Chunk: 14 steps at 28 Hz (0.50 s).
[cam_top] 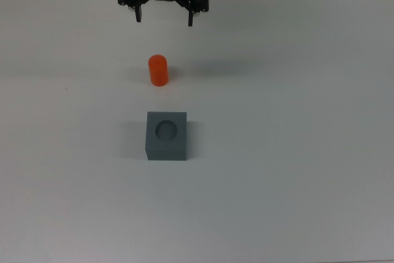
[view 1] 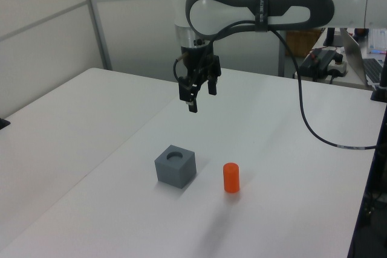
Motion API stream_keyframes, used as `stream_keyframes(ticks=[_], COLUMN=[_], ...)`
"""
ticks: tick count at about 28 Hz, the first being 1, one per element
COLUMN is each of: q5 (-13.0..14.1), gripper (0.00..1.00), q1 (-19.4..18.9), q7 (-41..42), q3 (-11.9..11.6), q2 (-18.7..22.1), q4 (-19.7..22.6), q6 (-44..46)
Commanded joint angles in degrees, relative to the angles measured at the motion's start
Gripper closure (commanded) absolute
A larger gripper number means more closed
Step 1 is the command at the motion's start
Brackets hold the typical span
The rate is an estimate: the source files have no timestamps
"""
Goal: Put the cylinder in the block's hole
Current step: 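Move the open gripper toward the orange cylinder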
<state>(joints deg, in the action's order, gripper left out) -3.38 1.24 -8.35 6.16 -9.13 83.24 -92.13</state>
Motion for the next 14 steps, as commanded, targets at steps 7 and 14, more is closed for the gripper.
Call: stream_keyframes(ticks=[7,14], q5=[-0.22,-0.40], gripper=[0.00,0.00], q1=[-0.28,-1.07], q7=[2.20,2.20], q3=[0.08,0.08], q2=[-0.71,-0.80], q4=[0.52,4.21], q6=[-1.83,-5.69])
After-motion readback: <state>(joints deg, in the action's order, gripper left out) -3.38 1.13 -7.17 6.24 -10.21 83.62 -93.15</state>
